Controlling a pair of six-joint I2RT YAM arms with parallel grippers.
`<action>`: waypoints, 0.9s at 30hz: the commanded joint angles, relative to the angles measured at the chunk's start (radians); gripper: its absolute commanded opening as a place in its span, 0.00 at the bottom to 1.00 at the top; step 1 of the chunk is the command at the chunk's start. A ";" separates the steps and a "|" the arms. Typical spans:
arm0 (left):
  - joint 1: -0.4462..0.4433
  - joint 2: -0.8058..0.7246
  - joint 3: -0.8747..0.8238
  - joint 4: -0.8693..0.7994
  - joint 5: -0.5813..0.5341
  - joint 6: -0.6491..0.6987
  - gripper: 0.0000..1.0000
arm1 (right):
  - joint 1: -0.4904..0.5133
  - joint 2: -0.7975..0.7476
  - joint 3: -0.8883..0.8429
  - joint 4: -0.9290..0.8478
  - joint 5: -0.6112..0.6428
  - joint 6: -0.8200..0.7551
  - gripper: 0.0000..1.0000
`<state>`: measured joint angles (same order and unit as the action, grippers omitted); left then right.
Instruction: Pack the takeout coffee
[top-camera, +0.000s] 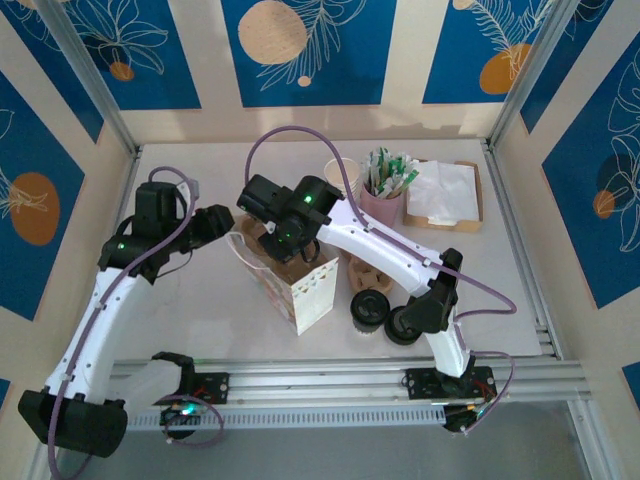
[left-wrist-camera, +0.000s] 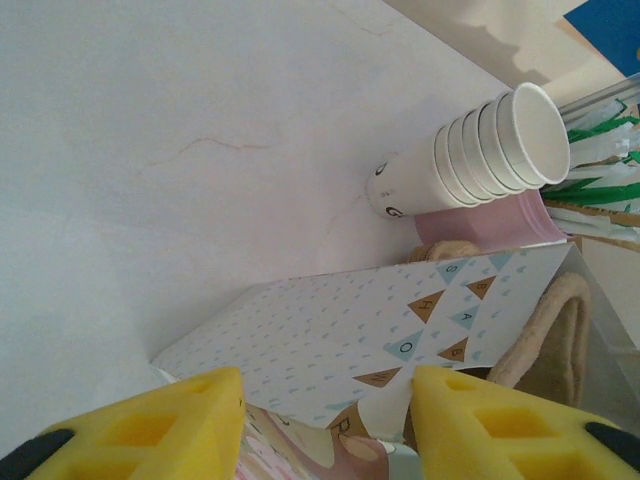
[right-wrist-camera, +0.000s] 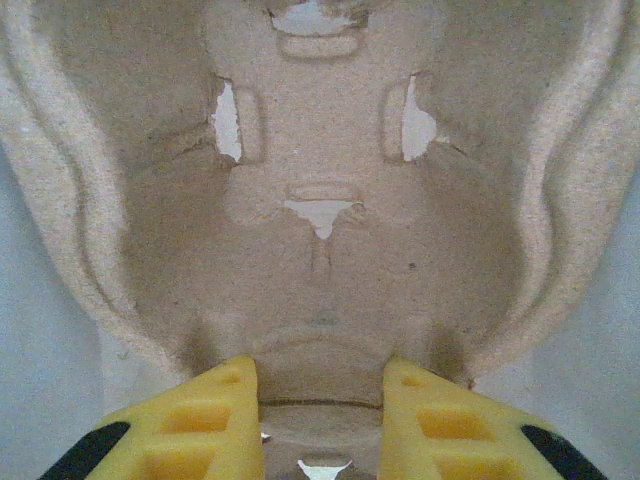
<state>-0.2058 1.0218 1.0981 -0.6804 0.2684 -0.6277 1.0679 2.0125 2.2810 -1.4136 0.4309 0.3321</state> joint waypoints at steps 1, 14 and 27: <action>-0.018 -0.009 -0.017 0.012 -0.005 -0.015 0.48 | 0.003 -0.005 0.007 -0.094 0.016 0.048 0.28; -0.041 -0.010 -0.017 0.013 -0.008 -0.018 0.49 | -0.001 0.014 0.017 -0.133 0.008 0.077 0.28; -0.053 -0.006 -0.012 0.004 -0.023 -0.018 0.49 | -0.007 0.058 0.018 -0.184 -0.015 0.096 0.28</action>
<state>-0.2478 1.0218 1.0962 -0.6685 0.2680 -0.6460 1.0668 2.0506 2.2887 -1.5127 0.4301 0.4038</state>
